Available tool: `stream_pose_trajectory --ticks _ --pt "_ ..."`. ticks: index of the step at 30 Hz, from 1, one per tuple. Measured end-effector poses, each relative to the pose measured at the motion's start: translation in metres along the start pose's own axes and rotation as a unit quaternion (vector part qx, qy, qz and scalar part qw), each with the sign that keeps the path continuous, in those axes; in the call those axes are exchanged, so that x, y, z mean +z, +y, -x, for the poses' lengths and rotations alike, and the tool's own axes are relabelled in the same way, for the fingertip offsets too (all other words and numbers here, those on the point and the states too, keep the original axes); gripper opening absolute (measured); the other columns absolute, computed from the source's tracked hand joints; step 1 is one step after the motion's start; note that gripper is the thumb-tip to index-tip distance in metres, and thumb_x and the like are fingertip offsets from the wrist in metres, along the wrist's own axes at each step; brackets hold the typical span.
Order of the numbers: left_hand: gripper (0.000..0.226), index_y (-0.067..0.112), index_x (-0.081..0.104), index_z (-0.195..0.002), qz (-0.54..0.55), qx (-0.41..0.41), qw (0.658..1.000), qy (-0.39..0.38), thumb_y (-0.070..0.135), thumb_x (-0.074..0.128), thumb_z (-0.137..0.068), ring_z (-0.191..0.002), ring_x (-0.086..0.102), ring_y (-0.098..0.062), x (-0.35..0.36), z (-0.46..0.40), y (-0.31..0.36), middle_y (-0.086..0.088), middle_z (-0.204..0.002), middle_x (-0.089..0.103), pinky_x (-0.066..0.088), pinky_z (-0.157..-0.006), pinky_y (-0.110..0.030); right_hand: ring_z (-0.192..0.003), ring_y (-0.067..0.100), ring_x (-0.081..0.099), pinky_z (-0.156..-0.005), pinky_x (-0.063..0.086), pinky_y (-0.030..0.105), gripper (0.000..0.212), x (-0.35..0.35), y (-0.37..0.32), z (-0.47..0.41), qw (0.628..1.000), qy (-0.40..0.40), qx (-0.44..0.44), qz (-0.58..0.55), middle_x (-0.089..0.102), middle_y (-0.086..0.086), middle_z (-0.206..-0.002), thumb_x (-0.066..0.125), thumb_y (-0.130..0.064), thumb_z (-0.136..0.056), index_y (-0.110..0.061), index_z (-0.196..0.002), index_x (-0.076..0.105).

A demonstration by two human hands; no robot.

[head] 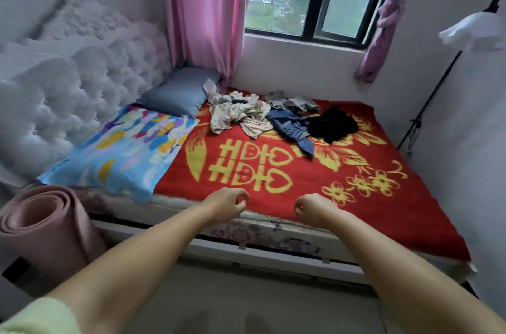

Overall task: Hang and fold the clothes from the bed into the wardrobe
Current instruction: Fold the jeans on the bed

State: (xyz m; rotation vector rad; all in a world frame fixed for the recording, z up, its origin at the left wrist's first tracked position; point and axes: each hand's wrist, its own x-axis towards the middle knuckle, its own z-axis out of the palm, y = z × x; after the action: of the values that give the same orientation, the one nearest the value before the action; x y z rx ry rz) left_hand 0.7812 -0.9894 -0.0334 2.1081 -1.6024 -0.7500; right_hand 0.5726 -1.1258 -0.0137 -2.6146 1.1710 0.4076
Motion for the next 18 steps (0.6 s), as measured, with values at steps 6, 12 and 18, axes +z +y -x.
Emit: stream_pose_trajectory --ticks 6,12,18 --pt "0.03 0.022 0.055 -0.126 -0.015 0.013 0.999 -0.042 0.028 0.045 -0.099 -0.065 0.058 -0.024 0.02 -0.082 0.032 0.0 -0.086 0.066 0.042 -0.055 -0.032 -0.065 0.018 0.046 -0.054 0.034 0.028 0.03 0.005 0.077 -0.021 0.998 -0.009 0.05 -0.043 0.063 0.004 -0.086 0.037 -0.019 -0.096 -0.009 -0.096 0.066" --pt "0.032 0.023 0.054 -0.128 -0.071 0.045 0.995 -0.057 0.028 0.044 -0.098 -0.059 0.049 -0.003 0.022 -0.182 0.044 0.0 -0.112 0.063 0.039 -0.05 -0.017 -0.08 0.021 0.061 -0.06 0.043 0.028 0.031 -0.014 0.13 -0.089 0.996 -0.013 0.074 -0.047 0.067 0.003 -0.101 0.039 -0.02 -0.096 -0.013 -0.106 0.067" --pt "0.031 0.021 0.055 -0.126 -0.051 0.039 0.995 -0.075 0.026 0.043 -0.097 -0.079 0.067 -0.024 0.007 -0.319 0.04 0.002 -0.094 0.065 0.054 -0.069 -0.043 -0.098 0.024 0.062 -0.078 0.053 0.034 0.031 -0.054 0.176 -0.194 0.994 -0.001 0.1 -0.045 0.065 0.004 -0.113 0.04 -0.023 -0.096 -0.017 -0.111 0.066"
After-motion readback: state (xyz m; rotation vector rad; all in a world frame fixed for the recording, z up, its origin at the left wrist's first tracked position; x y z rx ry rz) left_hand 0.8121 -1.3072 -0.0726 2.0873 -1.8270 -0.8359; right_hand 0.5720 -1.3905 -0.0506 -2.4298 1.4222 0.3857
